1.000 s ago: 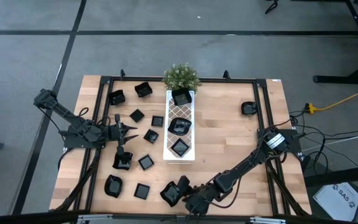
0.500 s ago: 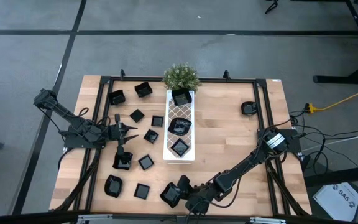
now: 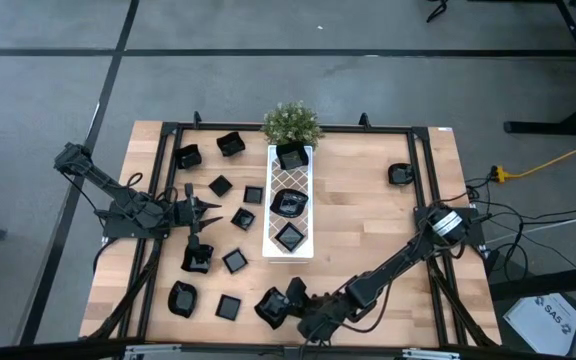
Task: Pick & Place Mini shaped plates
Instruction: Stack the distorted square plate on top of the distorted square plate on the shelf
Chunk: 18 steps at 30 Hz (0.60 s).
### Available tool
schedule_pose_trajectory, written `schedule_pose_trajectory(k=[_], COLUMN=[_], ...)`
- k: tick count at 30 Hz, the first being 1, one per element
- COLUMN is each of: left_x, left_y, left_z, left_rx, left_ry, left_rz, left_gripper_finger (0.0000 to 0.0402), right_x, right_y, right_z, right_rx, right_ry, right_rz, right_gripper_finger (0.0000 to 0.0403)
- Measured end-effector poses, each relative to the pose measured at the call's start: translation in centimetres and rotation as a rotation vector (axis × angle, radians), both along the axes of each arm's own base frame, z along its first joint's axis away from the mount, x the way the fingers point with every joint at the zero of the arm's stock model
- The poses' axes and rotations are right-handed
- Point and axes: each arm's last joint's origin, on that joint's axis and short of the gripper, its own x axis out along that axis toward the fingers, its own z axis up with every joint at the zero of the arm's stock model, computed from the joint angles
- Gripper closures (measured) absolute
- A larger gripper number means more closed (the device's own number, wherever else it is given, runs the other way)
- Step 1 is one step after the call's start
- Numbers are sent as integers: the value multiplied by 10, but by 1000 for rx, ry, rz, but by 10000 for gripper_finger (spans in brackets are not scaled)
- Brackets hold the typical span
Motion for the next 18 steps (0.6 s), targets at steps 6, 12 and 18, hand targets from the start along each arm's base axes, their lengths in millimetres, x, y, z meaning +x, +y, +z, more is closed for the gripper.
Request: schedule_pose_trajectory(k=[6,12,18], left_x=[0,0,0], left_y=[0,0,0], left_z=[0,0,0], left_rx=[0,0,0], left_ry=[0,0,0], left_rz=[0,0,0], left_gripper_finger=[258,258,258], right_x=[1,2,-2], right_y=[-5,-16,-31], right_z=[21,50,84], right_rx=[-25,7,49], right_ry=[-62,-133,-192], right_rz=[25,15,-13], right_gripper_finger=[398,400,399])
